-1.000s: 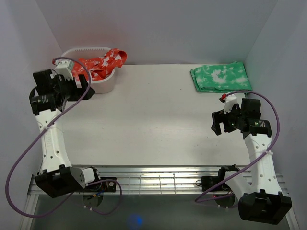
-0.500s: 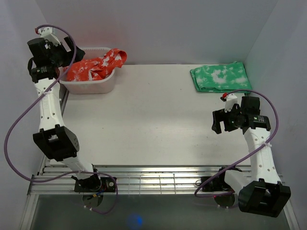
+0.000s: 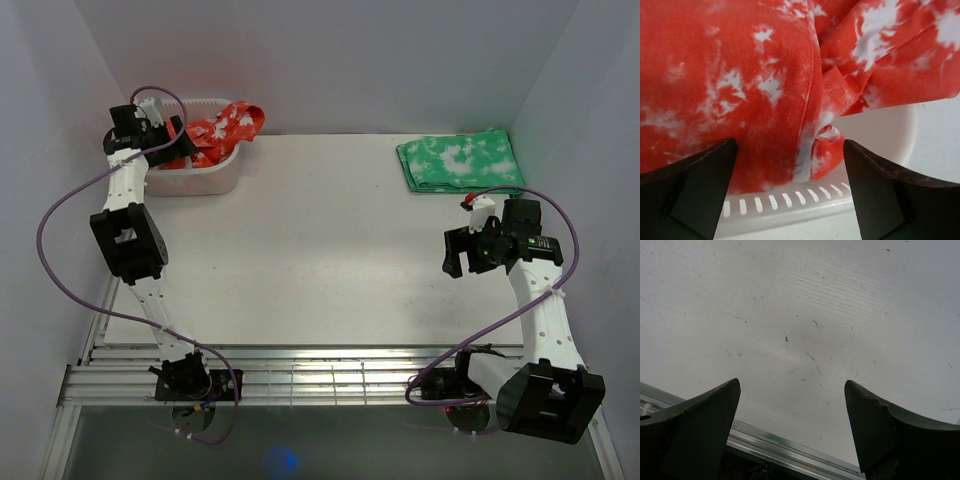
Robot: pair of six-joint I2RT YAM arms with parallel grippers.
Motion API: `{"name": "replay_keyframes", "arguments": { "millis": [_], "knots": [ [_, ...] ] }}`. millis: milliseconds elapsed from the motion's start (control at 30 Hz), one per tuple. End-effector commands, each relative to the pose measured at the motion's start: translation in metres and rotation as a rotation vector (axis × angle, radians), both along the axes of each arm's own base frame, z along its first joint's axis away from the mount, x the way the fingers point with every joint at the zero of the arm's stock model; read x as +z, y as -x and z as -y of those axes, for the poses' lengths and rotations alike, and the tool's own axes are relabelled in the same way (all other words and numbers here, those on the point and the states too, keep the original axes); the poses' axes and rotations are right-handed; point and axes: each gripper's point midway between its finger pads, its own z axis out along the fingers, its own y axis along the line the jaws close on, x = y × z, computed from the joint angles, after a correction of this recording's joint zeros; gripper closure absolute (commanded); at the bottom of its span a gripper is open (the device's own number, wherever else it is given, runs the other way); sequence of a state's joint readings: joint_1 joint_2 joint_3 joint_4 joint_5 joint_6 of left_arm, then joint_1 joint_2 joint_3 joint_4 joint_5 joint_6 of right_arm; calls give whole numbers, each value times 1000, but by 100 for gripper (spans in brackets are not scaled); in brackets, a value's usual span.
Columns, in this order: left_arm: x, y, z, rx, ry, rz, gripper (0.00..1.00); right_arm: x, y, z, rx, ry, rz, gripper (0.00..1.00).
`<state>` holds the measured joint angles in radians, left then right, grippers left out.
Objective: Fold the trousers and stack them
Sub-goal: Grab the trousers from the pile
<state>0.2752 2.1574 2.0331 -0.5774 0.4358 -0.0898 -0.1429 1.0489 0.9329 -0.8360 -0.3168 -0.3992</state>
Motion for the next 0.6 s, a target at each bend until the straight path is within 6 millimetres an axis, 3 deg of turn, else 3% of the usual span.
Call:
{"name": "replay_keyframes", "arguments": {
  "millis": [0, 33, 133, 200, 300, 333, 400, 433, 533, 567],
  "knots": [
    [14, -10, 15, -63, -114, 44, 2, 2, -7, 1, -7, -5, 18, 10],
    [-1, -14, 15, -70, -149, 24, 2, 2, -6, 1, -7, -6, 15, 10],
    [-20, -27, 12, -32, -229, -1, 2, 2, -6, 2, -9, -2, 16, 10],
    [-24, -35, 6, 23, -246, 4, 5, 1, -5, 2, -9, 0, 11, 10],
    [-28, -49, -5, 88, -268, 24, 27, 1, -3, 3, -13, 3, 8, 10],
    [-27, -53, -8, 122, -253, 32, 51, 2, -3, 3, -13, 7, 8, 10],
    [-17, -64, -12, 147, -253, 88, 76, 3, -2, 3, -13, 9, 11, 10],
    [-8, -70, -11, 146, -250, 124, 99, 3, -2, 4, -14, 14, 13, 10],
    [36, -86, -10, 146, -242, 243, 100, 5, -2, 4, -13, 13, 17, 10],
    [61, -90, -8, 142, -242, 307, 100, 6, -2, 4, -13, 13, 21, 10]
  ]
}}
